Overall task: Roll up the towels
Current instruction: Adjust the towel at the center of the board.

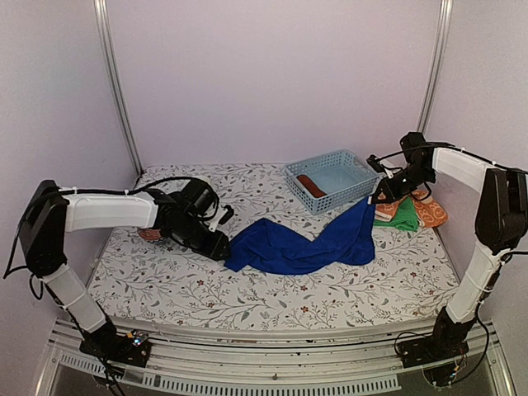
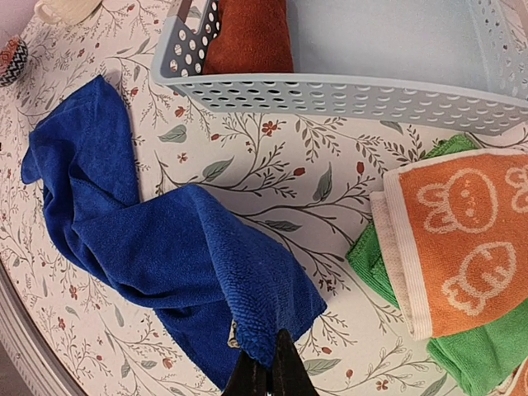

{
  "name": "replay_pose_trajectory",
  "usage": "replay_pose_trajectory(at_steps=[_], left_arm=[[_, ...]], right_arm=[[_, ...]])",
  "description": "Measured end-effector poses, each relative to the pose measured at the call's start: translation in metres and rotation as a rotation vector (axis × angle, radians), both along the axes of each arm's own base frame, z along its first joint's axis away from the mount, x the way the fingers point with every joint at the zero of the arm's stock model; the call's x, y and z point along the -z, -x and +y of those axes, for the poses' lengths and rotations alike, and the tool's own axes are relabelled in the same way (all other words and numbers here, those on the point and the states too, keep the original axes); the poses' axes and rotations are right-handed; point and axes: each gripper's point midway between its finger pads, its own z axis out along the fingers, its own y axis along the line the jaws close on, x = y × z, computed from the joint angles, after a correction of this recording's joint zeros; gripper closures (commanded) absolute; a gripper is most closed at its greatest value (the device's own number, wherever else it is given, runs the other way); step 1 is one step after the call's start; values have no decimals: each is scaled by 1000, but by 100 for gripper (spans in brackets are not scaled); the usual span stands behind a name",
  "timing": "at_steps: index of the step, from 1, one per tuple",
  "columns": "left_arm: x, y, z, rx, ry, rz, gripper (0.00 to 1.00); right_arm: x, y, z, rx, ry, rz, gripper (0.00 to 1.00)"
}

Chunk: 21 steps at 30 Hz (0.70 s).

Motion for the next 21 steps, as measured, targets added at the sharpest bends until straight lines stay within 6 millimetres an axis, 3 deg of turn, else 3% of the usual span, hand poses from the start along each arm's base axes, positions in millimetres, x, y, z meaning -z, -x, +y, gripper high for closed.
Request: replay_pose_trajectory(at_steps=[6, 12, 15, 19, 21], left_arm=[[34, 10, -8, 1, -18, 115, 56], [49, 4, -29, 25, -49, 121, 60], [54, 1, -38, 36, -77, 107, 71], [57, -3, -43, 49, -113, 90, 96], [56, -3, -42, 65, -137, 83, 100]], right_arm=[[1, 2, 2, -6, -12, 7, 96], [0, 3, 4, -12, -26, 10, 96], [0, 3, 5, -14, -29, 10, 96], [0, 3, 5, -14, -31, 11, 96], [0, 3, 5, -14, -31, 11, 96]])
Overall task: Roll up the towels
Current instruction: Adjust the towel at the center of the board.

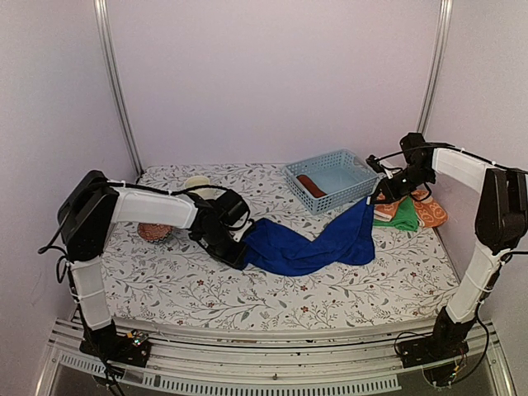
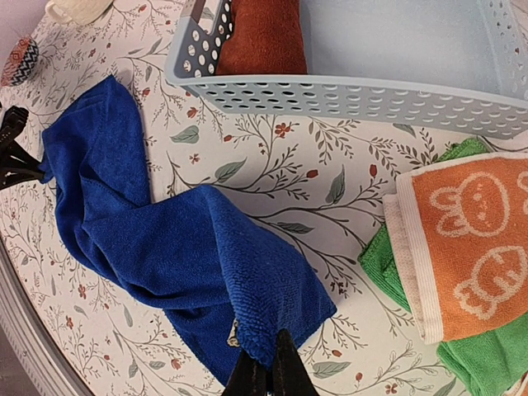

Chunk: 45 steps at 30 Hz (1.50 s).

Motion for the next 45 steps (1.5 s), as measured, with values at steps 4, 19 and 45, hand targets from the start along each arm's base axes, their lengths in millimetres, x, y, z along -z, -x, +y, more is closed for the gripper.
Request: replay_pose_trajectory(at_steps=[4, 19, 45], left_arm=[[-16, -3, 4, 19, -40, -40, 100], [-267, -41, 97, -170, 232, -567, 100], [-181, -34, 51, -12, 385, -344, 96]], right_arm=[[-3, 0, -1, -1, 2, 0, 97], [-133, -32, -81, 189, -73, -284, 97], [-87, -2, -49, 26, -188, -211, 97]])
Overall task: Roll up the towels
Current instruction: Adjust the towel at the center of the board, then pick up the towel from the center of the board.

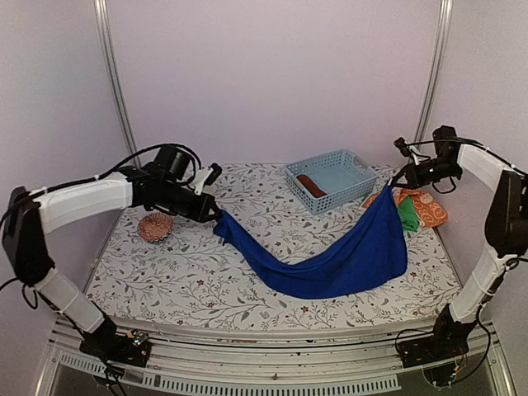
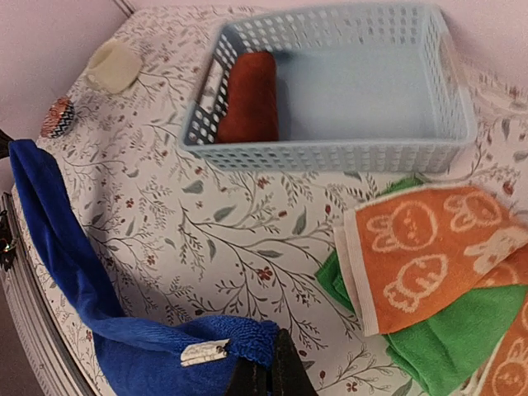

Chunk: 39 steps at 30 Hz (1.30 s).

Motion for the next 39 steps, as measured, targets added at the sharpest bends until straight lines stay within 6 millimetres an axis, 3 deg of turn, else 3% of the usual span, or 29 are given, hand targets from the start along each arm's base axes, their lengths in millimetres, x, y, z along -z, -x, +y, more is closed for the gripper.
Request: replay_pose_trajectory(at_steps=[3, 4, 7, 10, 14, 19, 23, 26, 32, 39], left_arm=[[71, -32, -8, -31, -79, 173, 77], [87, -44, -12, -41, -99, 205, 69], [105, -75, -22, -63, -130, 216, 60], [100, -84, -22, -83, -141, 182, 53], [94, -74, -10, -118, -141, 169, 53], [115, -44, 10, -164, -146, 231, 52], [134, -36, 20, -199, -101, 299, 49], [137, -42, 27, -227, -56, 323, 48], [147, -63, 23, -225, 5, 329, 51], [167, -66, 17, -187, 61, 384, 56]], right_arm=[[75, -25, -13, 66, 32, 197, 97], [90, -31, -17, 81, 41, 235, 97], [116, -46, -24, 118, 59, 299, 97], [114, -50, -25, 135, 58, 300, 97], [109, -49, -25, 140, 54, 284, 97], [112, -40, -22, 135, 44, 300, 96], [113, -39, -21, 130, 35, 304, 96], [112, -39, -20, 127, 30, 303, 96], [113, -36, -17, 119, 16, 312, 96], [113, -33, -15, 114, 6, 315, 96]])
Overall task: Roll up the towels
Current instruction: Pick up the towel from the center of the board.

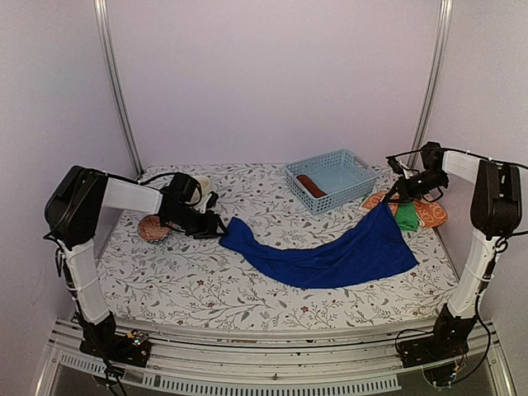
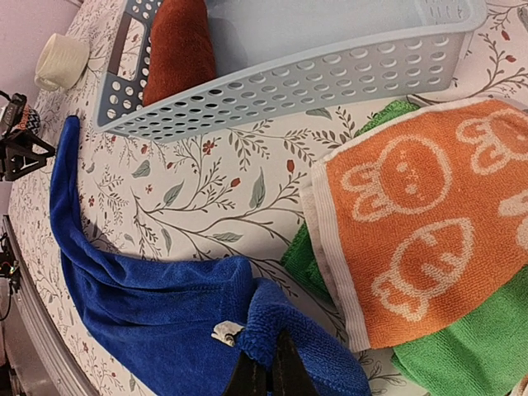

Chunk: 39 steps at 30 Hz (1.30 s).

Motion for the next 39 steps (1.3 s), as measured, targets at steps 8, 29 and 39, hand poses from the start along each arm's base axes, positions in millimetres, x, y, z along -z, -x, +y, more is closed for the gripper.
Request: replay_pose_trajectory(at_steps=[8, 29, 39], left_arm=[[-2, -3, -11, 36, 63, -21, 58], [14, 10, -12, 56, 98, 16, 80], [-14, 23, -8, 52, 123, 13, 85]], right_arm=[[-4, 1, 2, -6, -16, -8, 96], [-6, 4, 3, -6, -17, -10, 96], [-5, 6, 5, -10, -27, -11, 96]])
